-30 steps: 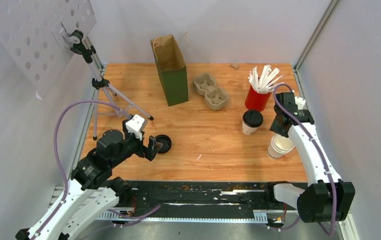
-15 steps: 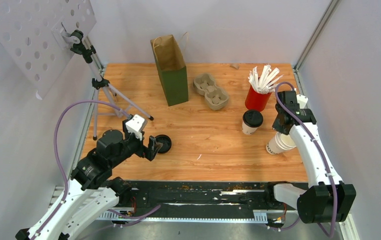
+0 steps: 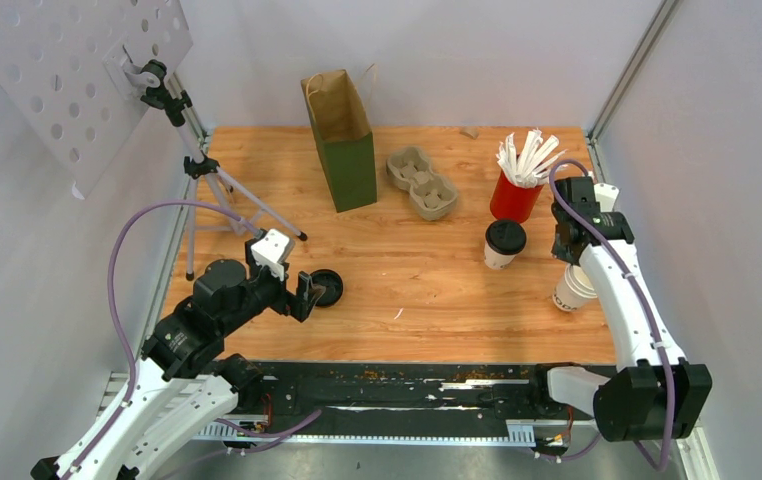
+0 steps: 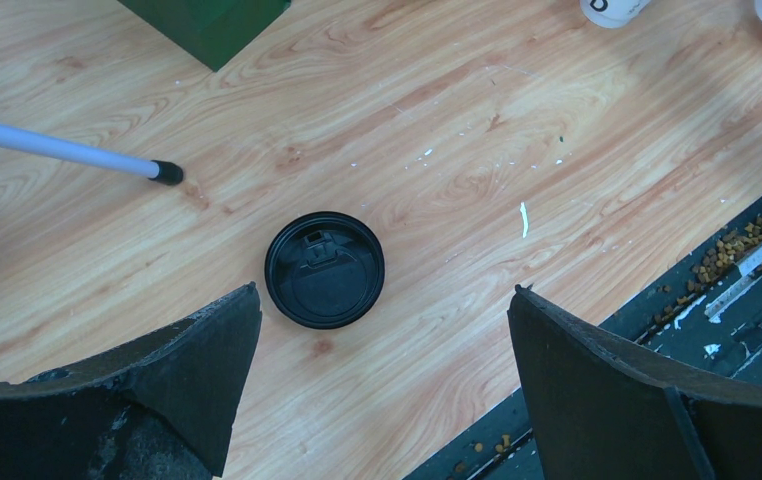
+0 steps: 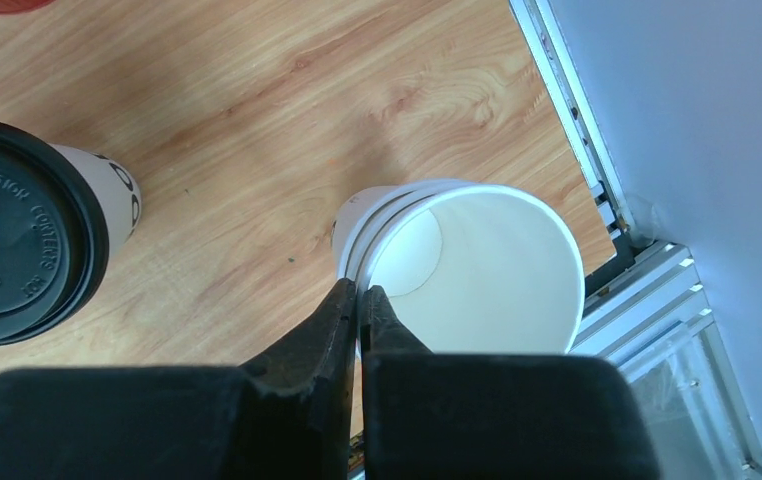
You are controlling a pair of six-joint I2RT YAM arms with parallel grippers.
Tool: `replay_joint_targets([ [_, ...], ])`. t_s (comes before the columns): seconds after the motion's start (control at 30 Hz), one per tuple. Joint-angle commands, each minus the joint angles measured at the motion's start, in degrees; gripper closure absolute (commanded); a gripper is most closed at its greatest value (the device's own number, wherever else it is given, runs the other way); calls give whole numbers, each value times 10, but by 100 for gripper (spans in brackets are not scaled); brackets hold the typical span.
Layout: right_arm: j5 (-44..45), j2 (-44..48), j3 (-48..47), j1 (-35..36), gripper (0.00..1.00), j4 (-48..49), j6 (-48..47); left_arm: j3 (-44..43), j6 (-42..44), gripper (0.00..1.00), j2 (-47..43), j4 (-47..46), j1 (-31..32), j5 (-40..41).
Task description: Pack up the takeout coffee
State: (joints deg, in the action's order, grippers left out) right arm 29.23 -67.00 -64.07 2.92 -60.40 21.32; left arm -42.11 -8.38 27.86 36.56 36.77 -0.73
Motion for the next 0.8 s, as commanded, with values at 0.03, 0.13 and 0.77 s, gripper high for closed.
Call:
replay_joint_targets([
  [0.03,1,-30,-8,-1,100,7,-38,-2,12,0,2,-21,3,6],
  [0.13,26,-44,-65,-1,100,-30,-46,-1,12,0,3,-20,2,5],
  [0.77,-55,3,-43,101,100,-76,-39,-9,-166,4,97,-141,2,-162],
])
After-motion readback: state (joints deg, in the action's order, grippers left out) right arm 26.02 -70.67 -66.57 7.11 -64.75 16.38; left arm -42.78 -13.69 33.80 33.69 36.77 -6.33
